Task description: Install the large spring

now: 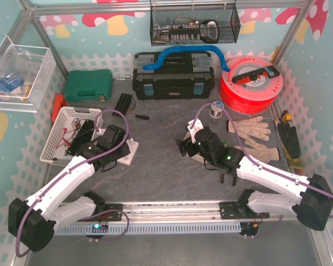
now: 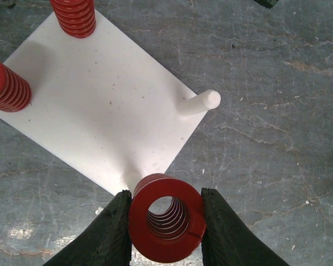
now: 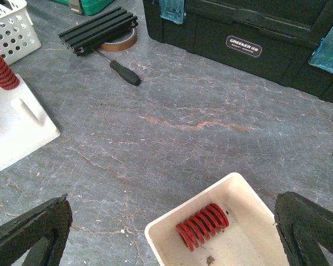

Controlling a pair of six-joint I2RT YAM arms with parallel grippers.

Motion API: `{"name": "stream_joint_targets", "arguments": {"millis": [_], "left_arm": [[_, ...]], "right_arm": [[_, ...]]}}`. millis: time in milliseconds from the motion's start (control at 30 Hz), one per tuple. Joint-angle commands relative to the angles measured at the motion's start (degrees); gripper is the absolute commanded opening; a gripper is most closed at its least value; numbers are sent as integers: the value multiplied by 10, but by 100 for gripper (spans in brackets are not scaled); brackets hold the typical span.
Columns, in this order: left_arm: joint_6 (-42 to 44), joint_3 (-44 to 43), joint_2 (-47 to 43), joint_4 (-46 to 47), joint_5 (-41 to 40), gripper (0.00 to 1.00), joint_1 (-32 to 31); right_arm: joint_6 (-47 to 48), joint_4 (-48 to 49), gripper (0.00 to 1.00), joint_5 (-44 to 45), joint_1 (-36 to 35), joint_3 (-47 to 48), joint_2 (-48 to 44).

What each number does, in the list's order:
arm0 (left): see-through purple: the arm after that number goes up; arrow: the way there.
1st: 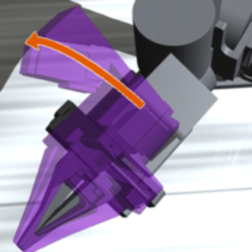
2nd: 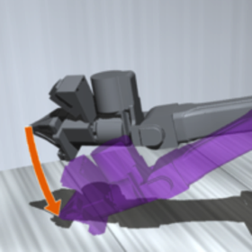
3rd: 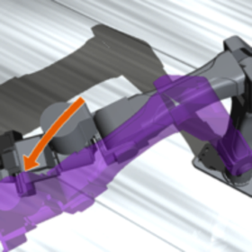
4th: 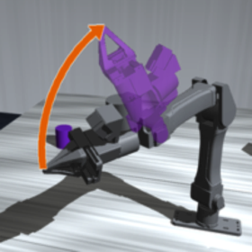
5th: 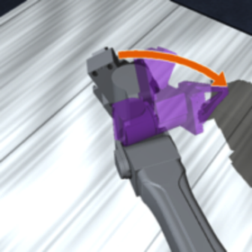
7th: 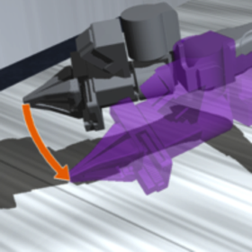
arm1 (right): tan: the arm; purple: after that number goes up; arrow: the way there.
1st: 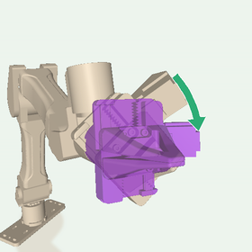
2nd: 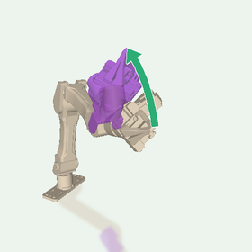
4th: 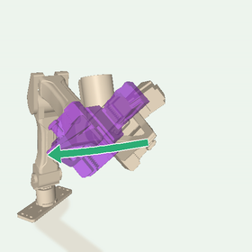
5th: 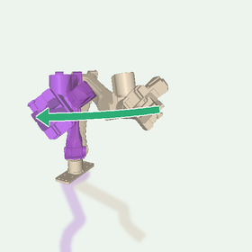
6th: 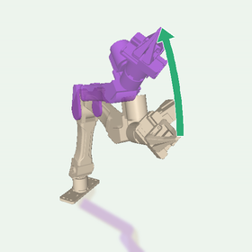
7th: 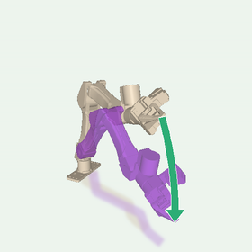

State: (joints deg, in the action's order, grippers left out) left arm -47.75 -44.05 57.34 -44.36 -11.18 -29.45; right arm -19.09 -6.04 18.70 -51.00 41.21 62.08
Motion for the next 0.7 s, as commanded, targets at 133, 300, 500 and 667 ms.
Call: {"name": "stream_joint_targets", "arguments": {"millis": [133, 300, 500, 667], "left_arm": [[-7, 24, -6, 2, -15, 0, -19], [-14, 26, 4, 4, -27, 1, -21], [-16, 34, 21, 20, -25, 8, -24], [-22, 42, 26, 36, -24, 18, -24]], "right_arm": [[11, 4, 99, 12, 0, -4, -10], [8, -3, 99, 9, -1, -1, -15], [7, -5, 99, 5, -1, -7, -19], [5, -5, 99, -1, 0, -7, -18]]}}
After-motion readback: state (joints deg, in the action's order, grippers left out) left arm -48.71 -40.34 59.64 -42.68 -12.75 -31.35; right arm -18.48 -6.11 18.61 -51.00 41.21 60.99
